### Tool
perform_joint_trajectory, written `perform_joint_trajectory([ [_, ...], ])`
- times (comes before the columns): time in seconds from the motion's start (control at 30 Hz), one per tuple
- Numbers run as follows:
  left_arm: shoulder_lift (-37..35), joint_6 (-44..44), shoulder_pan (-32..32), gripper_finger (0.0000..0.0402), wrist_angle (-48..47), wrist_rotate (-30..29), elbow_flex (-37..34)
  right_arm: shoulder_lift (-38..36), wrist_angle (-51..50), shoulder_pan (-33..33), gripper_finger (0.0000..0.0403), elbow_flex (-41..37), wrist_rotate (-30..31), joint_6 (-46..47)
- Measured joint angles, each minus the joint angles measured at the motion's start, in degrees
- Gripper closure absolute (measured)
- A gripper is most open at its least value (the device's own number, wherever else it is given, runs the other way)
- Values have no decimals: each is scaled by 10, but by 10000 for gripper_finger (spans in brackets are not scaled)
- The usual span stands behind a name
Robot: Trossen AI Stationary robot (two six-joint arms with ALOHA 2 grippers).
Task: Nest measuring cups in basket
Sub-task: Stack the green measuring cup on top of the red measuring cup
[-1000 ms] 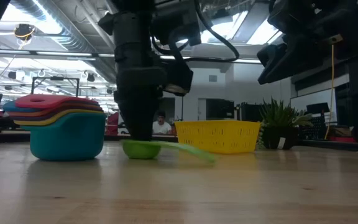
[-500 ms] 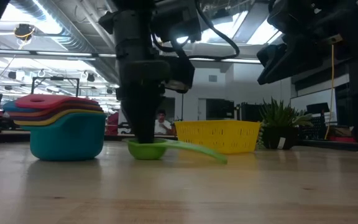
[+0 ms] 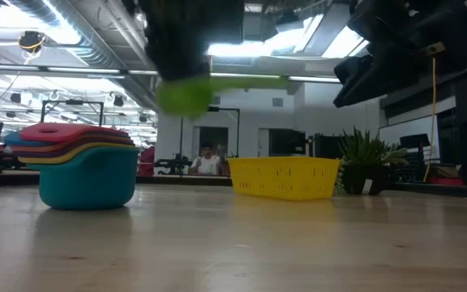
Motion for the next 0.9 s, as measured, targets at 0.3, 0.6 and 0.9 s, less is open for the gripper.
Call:
perform_joint_trajectory([
  [0.3,-82,69,-11,397,-121,-5,1,0,33,0,295,0,0,40],
  [0.6,-79,150,-35,394,-173,-14,0,0,78,0,295,0,0,43],
  [0.9,-80,214,-58,387,-173,-42,-1,0,103,0,295,0,0,42],
])
